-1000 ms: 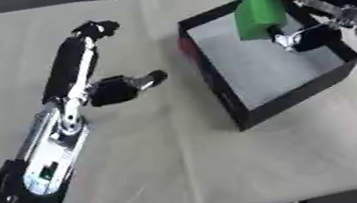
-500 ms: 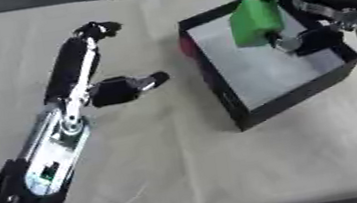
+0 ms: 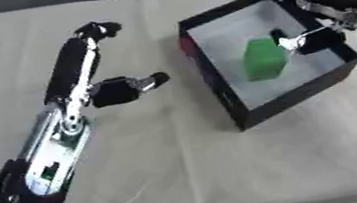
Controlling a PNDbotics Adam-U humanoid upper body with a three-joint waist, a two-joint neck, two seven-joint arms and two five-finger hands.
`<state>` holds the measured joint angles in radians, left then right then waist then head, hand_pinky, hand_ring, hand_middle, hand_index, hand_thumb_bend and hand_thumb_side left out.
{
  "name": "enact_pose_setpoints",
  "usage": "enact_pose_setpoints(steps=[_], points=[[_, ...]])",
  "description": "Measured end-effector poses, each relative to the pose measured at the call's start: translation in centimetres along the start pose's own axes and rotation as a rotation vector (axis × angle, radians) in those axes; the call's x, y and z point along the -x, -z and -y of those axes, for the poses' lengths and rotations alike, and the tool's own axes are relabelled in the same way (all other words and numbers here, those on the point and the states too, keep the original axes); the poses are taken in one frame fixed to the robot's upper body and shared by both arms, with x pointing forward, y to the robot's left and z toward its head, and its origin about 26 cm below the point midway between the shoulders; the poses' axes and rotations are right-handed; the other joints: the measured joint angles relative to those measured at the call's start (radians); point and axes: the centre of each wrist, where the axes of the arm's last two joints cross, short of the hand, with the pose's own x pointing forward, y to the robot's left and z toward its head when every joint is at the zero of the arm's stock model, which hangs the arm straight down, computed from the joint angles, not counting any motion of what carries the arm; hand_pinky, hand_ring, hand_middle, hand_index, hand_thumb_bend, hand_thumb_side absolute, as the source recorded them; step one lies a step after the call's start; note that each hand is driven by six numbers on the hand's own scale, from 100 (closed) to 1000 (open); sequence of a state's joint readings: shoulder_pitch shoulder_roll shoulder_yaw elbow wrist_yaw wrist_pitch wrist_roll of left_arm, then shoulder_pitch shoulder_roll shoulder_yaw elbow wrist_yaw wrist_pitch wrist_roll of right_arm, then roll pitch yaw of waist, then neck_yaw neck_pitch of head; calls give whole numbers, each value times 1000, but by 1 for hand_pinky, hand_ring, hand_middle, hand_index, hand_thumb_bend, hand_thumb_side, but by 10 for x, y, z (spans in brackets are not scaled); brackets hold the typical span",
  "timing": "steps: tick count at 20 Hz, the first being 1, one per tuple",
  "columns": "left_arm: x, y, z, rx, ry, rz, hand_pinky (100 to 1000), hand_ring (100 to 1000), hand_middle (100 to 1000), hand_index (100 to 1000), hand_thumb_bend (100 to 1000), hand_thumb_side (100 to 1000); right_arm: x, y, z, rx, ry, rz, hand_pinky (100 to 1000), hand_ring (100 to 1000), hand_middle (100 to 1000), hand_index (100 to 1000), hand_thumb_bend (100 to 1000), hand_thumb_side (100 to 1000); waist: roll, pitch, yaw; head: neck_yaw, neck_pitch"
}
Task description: Pick up the objects with one hand, pass them to the other hand, and then place them into the box on the other side of the table.
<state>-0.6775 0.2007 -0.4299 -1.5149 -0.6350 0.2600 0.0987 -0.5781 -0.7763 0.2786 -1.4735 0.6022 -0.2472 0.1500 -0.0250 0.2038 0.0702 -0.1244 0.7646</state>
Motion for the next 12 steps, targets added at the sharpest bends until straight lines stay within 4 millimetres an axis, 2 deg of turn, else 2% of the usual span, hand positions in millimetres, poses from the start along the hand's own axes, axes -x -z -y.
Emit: enact_pose_setpoints(steps=[1, 2, 6, 7, 8, 9, 11, 12], points=[[0, 0, 0, 0, 0, 0, 734, 802, 697, 816, 855, 470, 0, 0, 0, 0, 0, 3, 1000, 1000, 1000, 1000, 153, 141, 0, 0, 0, 0, 0], [0, 0, 0, 0, 0, 1, 734, 802, 697, 816, 856, 471, -1, 0, -1, -5, 0, 13, 1000, 1000, 1000, 1000, 100, 100, 0, 0, 0, 0, 0], [-1, 0, 1, 2, 1, 4, 734, 802, 697, 815, 857, 472, -2, 1, -2, -18, 18, 56, 1000, 1000, 1000, 1000, 100, 100, 0, 0, 0, 0, 0], [-1, 0, 1, 2, 1, 5, 734, 802, 697, 815, 856, 472, -2, 1, -2, -18, 26, 63, 1000, 1000, 1000, 1000, 100, 176, 0, 0, -1, 0, 0], [-1, 0, 1, 2, 1, 5, 734, 802, 697, 815, 855, 473, -2, 1, -2, -14, 37, 66, 1000, 1000, 1000, 1000, 100, 100, 0, 0, -1, 0, 0], [-1, 0, 1, 2, 1, 5, 734, 802, 697, 815, 856, 474, -2, 1, -1, -4, 48, 65, 1000, 1000, 1000, 1000, 100, 108, 0, 0, -1, 0, 0], [-1, 0, 1, 2, 1, 5, 735, 802, 697, 815, 856, 474, -5, 2, 7, 55, 79, 54, 1000, 1000, 1000, 1000, 100, 179, 0, 0, -2, 0, 0], [-1, 0, 1, 1, 1, 5, 735, 802, 697, 815, 855, 475, -8, 2, 13, 101, 113, 45, 983, 1000, 1000, 1000, 100, 399, 0, 0, -2, 0, 0]])
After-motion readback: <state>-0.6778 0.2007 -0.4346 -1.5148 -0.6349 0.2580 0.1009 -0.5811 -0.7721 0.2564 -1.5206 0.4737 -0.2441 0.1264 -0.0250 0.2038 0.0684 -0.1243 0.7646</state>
